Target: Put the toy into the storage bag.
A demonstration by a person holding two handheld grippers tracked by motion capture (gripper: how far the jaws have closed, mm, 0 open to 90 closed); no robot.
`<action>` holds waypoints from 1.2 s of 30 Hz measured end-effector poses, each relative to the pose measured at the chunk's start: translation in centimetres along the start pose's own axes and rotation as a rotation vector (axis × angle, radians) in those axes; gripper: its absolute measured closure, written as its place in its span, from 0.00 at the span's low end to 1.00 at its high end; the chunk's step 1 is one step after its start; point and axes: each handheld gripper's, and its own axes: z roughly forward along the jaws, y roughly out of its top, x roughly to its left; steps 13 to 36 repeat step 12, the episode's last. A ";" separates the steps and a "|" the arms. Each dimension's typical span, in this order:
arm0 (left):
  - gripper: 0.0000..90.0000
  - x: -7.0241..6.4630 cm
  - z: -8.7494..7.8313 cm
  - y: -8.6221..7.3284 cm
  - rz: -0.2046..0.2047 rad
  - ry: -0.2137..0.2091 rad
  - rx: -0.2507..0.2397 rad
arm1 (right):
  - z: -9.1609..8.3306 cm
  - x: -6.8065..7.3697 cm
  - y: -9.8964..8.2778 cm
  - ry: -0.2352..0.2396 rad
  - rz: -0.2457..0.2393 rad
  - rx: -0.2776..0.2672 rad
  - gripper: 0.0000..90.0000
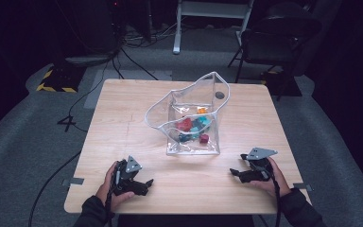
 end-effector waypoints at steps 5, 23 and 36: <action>0.03 0.0 0.0 0.0 -0.002 -0.001 -0.001 | -0.1 -0.2 -0.4 0.001 0.015 -0.020 0.20; 0.03 0.0 0.1 0.0 -0.001 -0.005 -0.002 | 0.0 -0.3 -0.4 0.007 0.010 -0.018 0.19; 0.03 0.0 0.1 0.0 -0.001 -0.005 -0.002 | 0.0 -0.3 -0.4 0.007 0.010 -0.018 0.19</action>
